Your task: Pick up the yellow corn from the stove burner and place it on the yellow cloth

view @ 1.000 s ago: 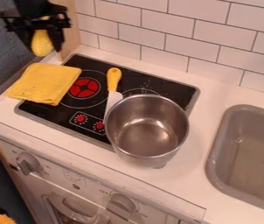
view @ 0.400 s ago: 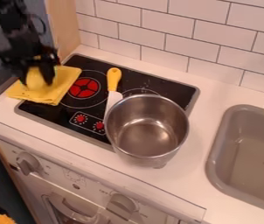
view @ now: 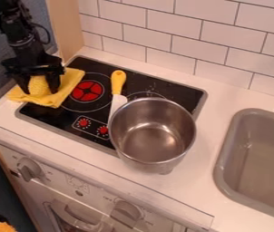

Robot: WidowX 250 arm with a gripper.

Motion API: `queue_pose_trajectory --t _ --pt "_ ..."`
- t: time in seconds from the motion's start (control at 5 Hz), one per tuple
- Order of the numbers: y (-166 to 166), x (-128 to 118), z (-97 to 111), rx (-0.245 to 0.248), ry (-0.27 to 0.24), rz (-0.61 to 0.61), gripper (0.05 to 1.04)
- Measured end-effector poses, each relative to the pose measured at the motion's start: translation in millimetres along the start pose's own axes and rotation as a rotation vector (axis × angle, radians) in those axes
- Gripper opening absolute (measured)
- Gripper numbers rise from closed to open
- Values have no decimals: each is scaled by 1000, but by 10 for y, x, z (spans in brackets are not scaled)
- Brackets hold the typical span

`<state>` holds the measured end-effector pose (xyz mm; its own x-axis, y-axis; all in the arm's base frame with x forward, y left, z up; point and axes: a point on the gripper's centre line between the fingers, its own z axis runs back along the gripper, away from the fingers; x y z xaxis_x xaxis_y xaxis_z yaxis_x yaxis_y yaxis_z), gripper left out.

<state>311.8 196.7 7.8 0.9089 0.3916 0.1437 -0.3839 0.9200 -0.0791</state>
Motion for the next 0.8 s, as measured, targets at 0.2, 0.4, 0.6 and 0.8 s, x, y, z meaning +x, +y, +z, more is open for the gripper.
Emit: queue_pose_trajectory --t 0.2,0.4,0.6,0.8 --pt "-13 -14 2 -5 11 -5 987" --pt "-40 -61 11 -8 25 -15 988" --pt "-144 -69 65 -20 30 -52 991" --pt "-312 -61 240 -11 40 -97 995"
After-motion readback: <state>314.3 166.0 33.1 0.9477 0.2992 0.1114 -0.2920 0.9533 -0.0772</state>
